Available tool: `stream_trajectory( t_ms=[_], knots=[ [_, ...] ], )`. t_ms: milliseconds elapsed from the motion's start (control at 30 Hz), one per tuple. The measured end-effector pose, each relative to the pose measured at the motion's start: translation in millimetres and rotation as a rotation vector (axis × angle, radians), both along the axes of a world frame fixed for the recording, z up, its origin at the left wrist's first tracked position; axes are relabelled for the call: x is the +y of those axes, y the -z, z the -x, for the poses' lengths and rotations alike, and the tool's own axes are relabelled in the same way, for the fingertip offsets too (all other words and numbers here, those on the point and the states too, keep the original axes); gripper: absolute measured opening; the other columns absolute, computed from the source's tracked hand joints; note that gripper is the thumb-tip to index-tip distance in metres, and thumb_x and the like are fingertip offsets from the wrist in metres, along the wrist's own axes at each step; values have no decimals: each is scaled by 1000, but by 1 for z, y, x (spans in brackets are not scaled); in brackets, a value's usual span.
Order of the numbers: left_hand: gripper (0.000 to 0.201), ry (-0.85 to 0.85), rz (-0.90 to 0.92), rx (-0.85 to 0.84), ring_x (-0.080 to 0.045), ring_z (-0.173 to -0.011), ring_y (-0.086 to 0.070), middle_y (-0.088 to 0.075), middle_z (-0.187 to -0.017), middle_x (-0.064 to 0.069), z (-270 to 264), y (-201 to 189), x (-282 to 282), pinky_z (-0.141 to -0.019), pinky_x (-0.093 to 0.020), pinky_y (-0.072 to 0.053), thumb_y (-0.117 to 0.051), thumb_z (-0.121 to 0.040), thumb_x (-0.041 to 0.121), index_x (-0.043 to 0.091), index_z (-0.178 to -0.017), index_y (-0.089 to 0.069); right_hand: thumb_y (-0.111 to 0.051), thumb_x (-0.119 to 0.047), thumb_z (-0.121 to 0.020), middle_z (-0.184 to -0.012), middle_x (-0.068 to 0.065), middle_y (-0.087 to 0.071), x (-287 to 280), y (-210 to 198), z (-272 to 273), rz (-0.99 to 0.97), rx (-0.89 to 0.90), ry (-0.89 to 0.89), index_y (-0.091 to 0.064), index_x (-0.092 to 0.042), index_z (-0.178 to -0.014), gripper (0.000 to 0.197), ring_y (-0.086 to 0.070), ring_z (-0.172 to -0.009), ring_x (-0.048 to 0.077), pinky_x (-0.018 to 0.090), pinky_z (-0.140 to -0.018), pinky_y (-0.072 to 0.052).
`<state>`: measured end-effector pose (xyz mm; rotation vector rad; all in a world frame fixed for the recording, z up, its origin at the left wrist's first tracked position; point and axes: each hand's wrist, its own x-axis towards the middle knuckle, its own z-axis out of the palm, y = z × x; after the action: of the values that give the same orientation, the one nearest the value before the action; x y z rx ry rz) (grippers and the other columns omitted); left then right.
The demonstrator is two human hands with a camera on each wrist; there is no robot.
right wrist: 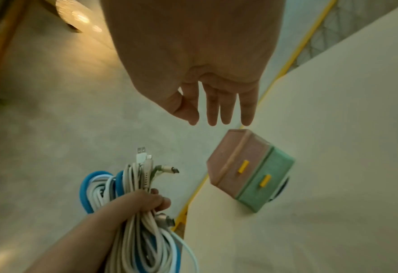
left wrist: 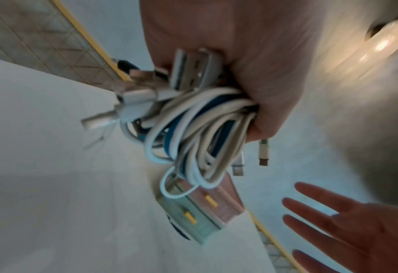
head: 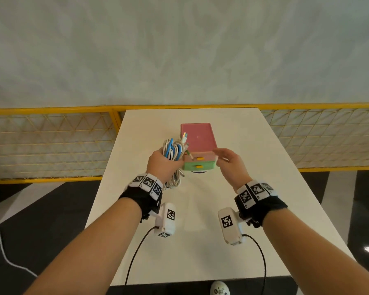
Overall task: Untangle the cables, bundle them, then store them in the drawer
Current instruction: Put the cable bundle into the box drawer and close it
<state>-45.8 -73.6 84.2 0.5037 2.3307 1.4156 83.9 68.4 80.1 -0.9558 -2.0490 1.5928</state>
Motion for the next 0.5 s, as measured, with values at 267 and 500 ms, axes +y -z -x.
stream_trajectory(
  t_ms=[267,500],
  knots=[
    [43,113,234,147,-25,-87,-65,-69,-94,-1,29,23,87,-75,-29,-50,-75,-72,20,19,-114,-63,-50,-9,-91,-125,12,-58,46,71,30,105,-251,79,-35,-9,-138,49,-55,-102,20,31,-85,-44],
    [51,305,566,270,-29,-94,-66,-70,-102,-4,47,44,107,-78,-33,-53,-72,-76,24,26,-125,-56,-57,-19,-85,-123,15,-60,70,129,83,234,-334,64,-15,-15,-146,75,-60,-110,34,47,-96,-48]
  ],
)
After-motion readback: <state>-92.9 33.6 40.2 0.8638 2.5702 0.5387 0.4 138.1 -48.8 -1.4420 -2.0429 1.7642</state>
